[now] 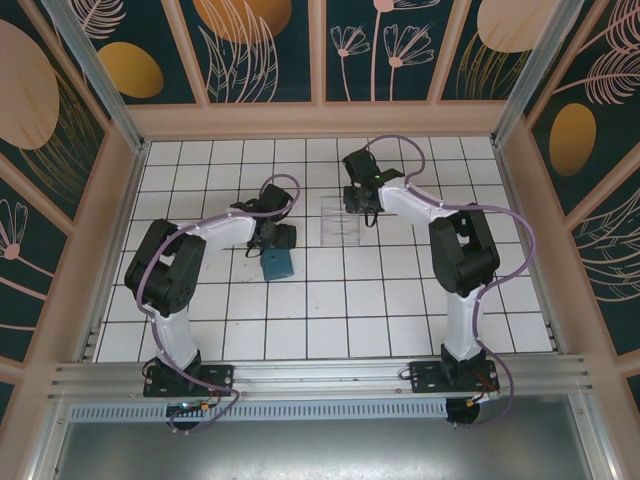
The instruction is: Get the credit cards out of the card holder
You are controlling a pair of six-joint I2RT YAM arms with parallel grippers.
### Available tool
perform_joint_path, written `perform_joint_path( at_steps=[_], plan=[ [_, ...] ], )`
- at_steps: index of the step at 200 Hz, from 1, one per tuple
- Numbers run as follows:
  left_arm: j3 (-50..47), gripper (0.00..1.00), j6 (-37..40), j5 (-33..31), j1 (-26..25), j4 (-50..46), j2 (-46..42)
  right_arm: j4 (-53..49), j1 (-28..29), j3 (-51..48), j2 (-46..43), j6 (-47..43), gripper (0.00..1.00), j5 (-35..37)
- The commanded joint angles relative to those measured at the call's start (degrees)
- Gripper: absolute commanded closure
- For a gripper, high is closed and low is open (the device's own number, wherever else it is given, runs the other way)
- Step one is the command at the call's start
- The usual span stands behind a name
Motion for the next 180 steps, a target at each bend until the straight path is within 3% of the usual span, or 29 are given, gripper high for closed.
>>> perform_joint_path(
  at_steps=[1,63,119,180],
  plan=[
    [-2.2,0.25,-1.4,0.6,-1.1,-2.6,-0.2,-1.7,0.6,-1.0,-7.3,0.6,0.67,0.1],
    [-6.0,0.33,-8.0,3.3,-7.3,-0.7,-2.7,-2.3,0.8,-8.8,-18.4,1.6,0.66,-1.0],
    [-2.8,0.37,-13.4,6.9,-15.0,2.8,-0.9,-0.8,1.6,-18.3,-26.0,4.9,0.66,-5.8],
    [-4.2,0.33,-13.2,2.8,-15.5,3.0,-7.3,2.3,5.7,-25.7,-30.0,9.8,0.66,-9.7]
  ],
)
